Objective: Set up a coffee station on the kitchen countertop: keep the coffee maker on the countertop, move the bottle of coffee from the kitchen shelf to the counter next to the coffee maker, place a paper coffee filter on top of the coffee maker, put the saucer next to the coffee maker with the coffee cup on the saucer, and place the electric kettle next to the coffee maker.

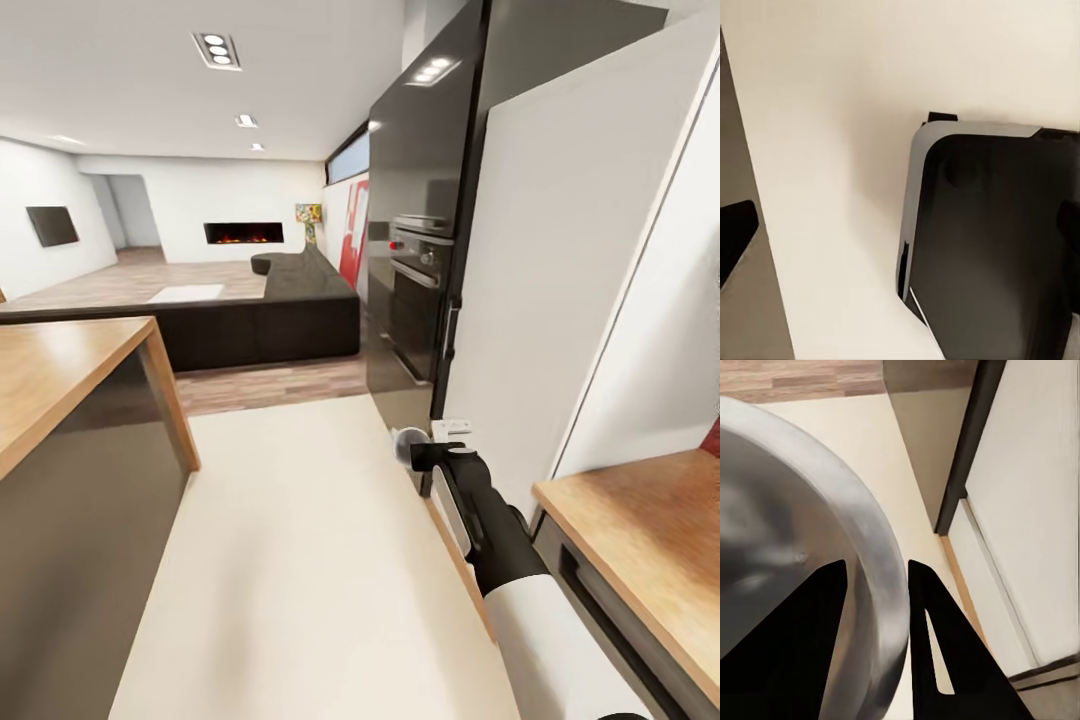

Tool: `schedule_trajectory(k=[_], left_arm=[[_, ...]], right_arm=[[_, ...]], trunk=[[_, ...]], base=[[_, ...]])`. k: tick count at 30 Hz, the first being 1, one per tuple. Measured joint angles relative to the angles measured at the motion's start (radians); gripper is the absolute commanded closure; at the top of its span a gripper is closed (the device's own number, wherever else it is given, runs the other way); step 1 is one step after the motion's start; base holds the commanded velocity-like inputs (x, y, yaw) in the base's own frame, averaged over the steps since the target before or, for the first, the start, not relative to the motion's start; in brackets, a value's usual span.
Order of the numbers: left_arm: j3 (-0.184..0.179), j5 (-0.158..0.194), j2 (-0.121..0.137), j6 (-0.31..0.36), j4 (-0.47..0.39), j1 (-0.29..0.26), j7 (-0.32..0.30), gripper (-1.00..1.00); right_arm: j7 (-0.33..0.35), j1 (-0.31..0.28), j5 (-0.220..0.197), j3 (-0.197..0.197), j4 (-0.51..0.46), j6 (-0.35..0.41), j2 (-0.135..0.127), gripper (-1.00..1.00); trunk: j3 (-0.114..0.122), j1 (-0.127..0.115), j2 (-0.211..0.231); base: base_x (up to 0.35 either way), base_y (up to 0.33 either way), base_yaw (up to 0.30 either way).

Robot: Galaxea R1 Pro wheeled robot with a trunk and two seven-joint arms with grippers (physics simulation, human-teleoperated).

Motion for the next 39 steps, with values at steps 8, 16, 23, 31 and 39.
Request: schedule_trajectory(k=[8,16,23,31,39], left_arm=[[0.001,0.000,0.000,0.000,0.000,0.000,0.000,-1.00],[0.001,0.000,0.000,-0.001,0.000,0.001,0.000,-1.00],[0.002,0.000,0.000,-0.001,0.000,0.001,0.000,-1.00],[0.002,0.000,0.000,-0.001,0.000,0.001,0.000,-1.00],[0.001,0.000,0.000,-0.001,0.000,0.001,0.000,-1.00]], right_arm=[[0.000,0.000,0.000,0.000,0.001,0.000,0.000,1.00],[0.000,0.000,-0.001,0.000,0.002,0.000,0.000,1.00],[0.000,0.000,-0.001,0.000,0.004,0.000,0.000,1.00],[0.000,0.000,-0.001,0.000,0.004,0.000,0.000,1.00],[0.000,0.000,-0.001,0.000,0.004,0.000,0.000,1.00]], trunk=[[0.002,0.000,0.000],[0.002,0.000,0.000],[0.002,0.000,0.000],[0.002,0.000,0.000],[0.002,0.000,0.000]], base=[[0.067,0.066,-0.261],[0.002,0.002,-0.267],[0.000,0.045,-0.268],[0.154,0.254,-0.268],[0.259,0.230,-0.268]])
